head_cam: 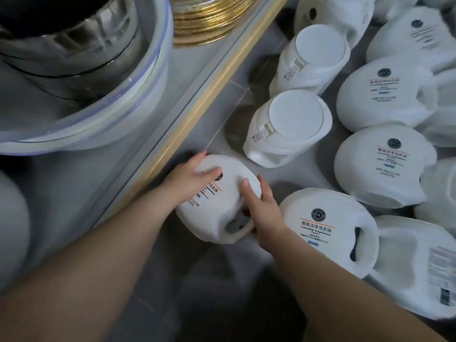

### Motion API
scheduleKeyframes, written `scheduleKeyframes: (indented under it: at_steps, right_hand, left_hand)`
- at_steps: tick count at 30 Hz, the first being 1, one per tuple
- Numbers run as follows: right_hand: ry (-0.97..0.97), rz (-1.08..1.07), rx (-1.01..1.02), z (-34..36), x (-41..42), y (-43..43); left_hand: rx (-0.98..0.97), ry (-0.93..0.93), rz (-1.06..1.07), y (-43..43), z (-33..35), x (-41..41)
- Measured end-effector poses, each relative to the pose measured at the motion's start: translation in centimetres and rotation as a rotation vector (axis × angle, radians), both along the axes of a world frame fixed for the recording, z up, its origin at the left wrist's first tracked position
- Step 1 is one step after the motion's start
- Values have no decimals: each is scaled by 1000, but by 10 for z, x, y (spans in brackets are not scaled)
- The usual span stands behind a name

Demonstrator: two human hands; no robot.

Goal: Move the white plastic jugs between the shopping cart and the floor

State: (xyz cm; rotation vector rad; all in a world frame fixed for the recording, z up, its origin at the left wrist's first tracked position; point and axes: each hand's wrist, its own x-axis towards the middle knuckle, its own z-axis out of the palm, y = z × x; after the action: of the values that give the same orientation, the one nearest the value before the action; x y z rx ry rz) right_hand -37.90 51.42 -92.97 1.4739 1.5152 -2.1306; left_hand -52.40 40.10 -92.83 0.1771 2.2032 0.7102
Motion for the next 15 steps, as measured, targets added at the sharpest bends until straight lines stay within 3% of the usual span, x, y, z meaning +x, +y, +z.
scheduleKeyframes:
  at_steps: [7,15]
  right_hand:
    - [36,114,140,60,2,13]
    - [50,246,171,275,15,30]
  left_hand:
    - [143,-116,196,-16,54,28]
    - [256,-124,289,-25,263,59]
